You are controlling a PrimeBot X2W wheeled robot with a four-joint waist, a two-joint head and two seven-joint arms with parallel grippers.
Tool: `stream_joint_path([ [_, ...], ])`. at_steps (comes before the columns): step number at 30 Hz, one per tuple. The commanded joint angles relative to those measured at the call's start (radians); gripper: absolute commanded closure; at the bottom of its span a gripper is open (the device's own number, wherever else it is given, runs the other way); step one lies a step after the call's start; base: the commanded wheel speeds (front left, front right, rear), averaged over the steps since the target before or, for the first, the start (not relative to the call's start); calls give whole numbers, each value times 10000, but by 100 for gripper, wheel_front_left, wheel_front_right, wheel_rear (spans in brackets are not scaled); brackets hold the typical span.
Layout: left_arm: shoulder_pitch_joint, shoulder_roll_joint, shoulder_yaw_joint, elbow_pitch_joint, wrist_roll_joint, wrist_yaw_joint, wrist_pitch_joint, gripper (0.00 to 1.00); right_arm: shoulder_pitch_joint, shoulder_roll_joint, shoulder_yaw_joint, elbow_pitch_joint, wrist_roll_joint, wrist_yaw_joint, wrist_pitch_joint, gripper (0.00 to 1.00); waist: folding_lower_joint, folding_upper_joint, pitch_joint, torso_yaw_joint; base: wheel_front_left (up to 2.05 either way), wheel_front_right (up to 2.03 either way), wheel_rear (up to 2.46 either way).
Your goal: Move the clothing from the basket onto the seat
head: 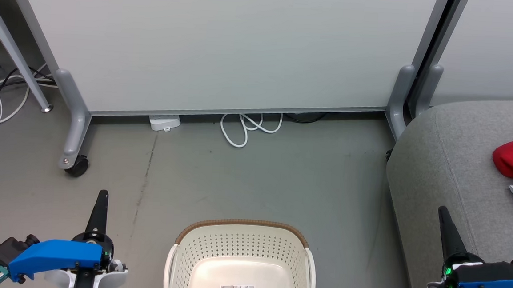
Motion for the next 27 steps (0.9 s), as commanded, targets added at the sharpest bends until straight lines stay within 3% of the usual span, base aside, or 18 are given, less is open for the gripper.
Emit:
stream_joint_path([
  [1,-216,-6,111,-122,-192,-12,69,100,-169,-83,16,-107,258,3,80,100,0,0,-4,-14,0,0,0],
  [27,-237,-118,599,-466,-1914,34,586,100,-265,-89,70,-173,2496,4,534,100,0,0,-72,-260,0,0,0],
])
